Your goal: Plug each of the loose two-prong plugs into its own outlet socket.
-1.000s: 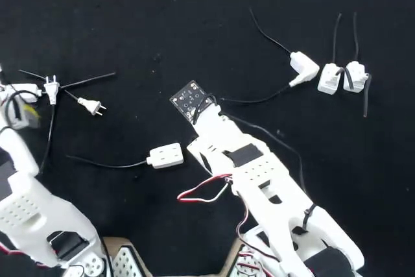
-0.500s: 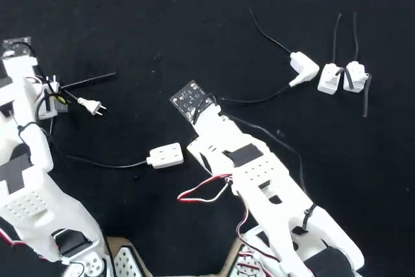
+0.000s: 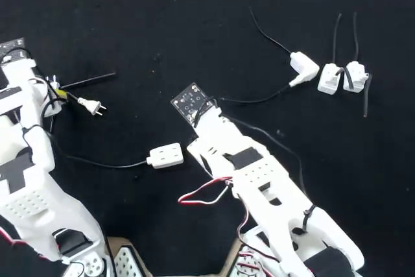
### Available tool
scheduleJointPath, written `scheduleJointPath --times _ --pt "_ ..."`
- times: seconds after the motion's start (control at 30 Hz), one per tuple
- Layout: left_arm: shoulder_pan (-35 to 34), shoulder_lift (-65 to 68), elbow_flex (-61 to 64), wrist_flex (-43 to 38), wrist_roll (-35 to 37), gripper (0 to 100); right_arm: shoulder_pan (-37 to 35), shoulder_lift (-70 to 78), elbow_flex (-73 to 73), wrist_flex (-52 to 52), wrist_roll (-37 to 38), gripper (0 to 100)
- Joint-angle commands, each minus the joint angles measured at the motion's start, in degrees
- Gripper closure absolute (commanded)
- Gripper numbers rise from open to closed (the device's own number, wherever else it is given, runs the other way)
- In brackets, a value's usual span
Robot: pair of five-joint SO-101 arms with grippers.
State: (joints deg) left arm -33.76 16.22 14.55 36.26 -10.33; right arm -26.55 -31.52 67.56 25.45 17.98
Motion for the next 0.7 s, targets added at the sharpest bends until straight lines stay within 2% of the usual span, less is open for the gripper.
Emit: scheduleJointPath --times 0.0,0.1,0.27,0.37,0.67 --pt "2.2 1.1 -1.0 -0.9 1.0 72 0.8 0.0 -0.4 -1.3 -0.3 75.1" --pt "2.7 3.4 -1.8 -0.8 1.0 75 0.8 0.0 -0.4 -1.3 -0.3 75.1" --pt "2.5 4.2 -2.5 -0.6 1.0 97 0.8 0.0 -0.4 -1.3 -0.3 75.1" --pt "2.4 3.3 -2.3 0.0 1.0 96 0.8 0.0 -0.4 -1.3 -0.3 75.1" --pt "2.0 -7.0 -2.2 10.1 0.7 97 0.8 0.0 -0.4 -1.3 -0.3 75.1"
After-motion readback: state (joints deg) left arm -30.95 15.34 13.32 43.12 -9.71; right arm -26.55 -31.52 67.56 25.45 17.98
